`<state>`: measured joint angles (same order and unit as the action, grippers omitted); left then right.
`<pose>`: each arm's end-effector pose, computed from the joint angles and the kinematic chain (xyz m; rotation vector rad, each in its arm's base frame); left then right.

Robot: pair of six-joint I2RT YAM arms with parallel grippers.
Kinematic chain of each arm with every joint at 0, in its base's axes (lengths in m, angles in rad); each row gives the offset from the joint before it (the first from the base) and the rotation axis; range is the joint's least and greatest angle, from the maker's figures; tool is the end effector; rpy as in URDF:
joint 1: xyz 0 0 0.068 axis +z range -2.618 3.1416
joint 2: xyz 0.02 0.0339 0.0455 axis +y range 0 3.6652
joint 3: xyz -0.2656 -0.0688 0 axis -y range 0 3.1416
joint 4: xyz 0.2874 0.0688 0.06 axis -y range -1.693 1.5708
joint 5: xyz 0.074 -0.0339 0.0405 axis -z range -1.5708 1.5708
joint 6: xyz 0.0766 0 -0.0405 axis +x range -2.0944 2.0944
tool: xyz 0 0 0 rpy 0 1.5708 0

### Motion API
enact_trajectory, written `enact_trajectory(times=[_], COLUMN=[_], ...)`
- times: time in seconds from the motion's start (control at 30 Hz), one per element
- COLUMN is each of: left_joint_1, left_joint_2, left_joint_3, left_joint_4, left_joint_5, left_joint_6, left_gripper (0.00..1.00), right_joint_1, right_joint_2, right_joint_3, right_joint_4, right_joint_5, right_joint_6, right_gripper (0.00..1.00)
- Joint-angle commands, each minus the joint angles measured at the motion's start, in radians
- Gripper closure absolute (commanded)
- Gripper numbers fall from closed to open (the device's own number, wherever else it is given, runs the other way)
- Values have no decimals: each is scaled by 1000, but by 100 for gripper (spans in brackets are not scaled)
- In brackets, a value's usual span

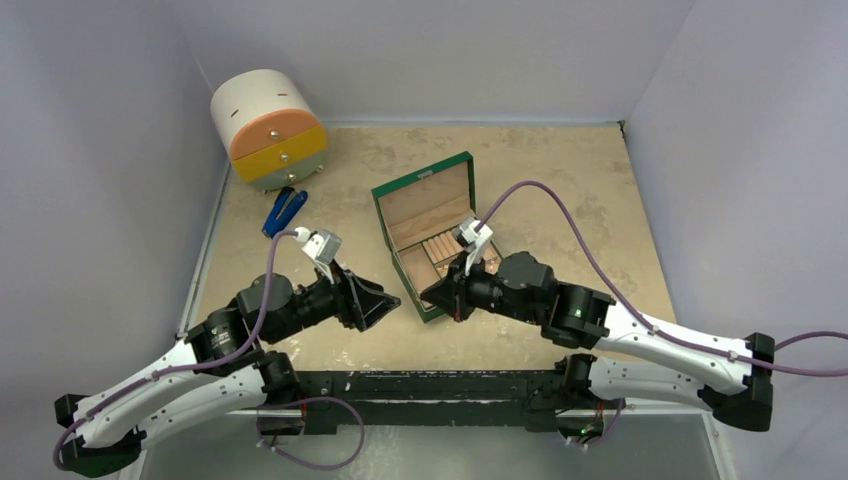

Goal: Organize the mixed jewelry

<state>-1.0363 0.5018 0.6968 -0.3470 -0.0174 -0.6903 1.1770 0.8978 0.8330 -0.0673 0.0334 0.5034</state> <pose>0.1062 -0.1769 0.3330 0.3122 1.8686 -1.2253 0.1153 0.2709 0.3426 -0.5892 1.7650 1.1930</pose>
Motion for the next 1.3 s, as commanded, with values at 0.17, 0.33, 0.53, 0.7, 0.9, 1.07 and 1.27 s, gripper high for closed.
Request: enact_trajectory(times=[0.17, 0.33, 0.53, 0.7, 0.9, 1.07, 1.27], left_joint_1=[4, 4, 4, 4, 8, 22, 79], left_joint_2=[36, 35, 21, 14, 30, 41, 51], left_joint_3=[125, 158, 161, 162, 156, 149, 144], left_joint_4=[-179, -231, -250, -252, -246, -239, -220], left_joint_5=[-315, -440, -575, -614, -614, -592, -529], left_joint_6=[84, 121, 148, 161, 180, 187, 199], left_gripper=[27, 22, 19, 18, 9, 2, 1], right_joint_1=[-182, -251, -296, -337, -369, -400, -425], right_joint_2=[145, 219, 325, 405, 497, 564, 615], right_joint_3=[109, 126, 139, 155, 188, 214, 222], right_joint_4=[-221, -226, -177, -111, -47, -9, 37], right_joint_5=[194, 254, 308, 295, 276, 251, 225], right_joint_6=[-80, -139, -224, -279, -307, -323, -325], right_gripper=[100, 100, 100, 100, 100, 100, 100])
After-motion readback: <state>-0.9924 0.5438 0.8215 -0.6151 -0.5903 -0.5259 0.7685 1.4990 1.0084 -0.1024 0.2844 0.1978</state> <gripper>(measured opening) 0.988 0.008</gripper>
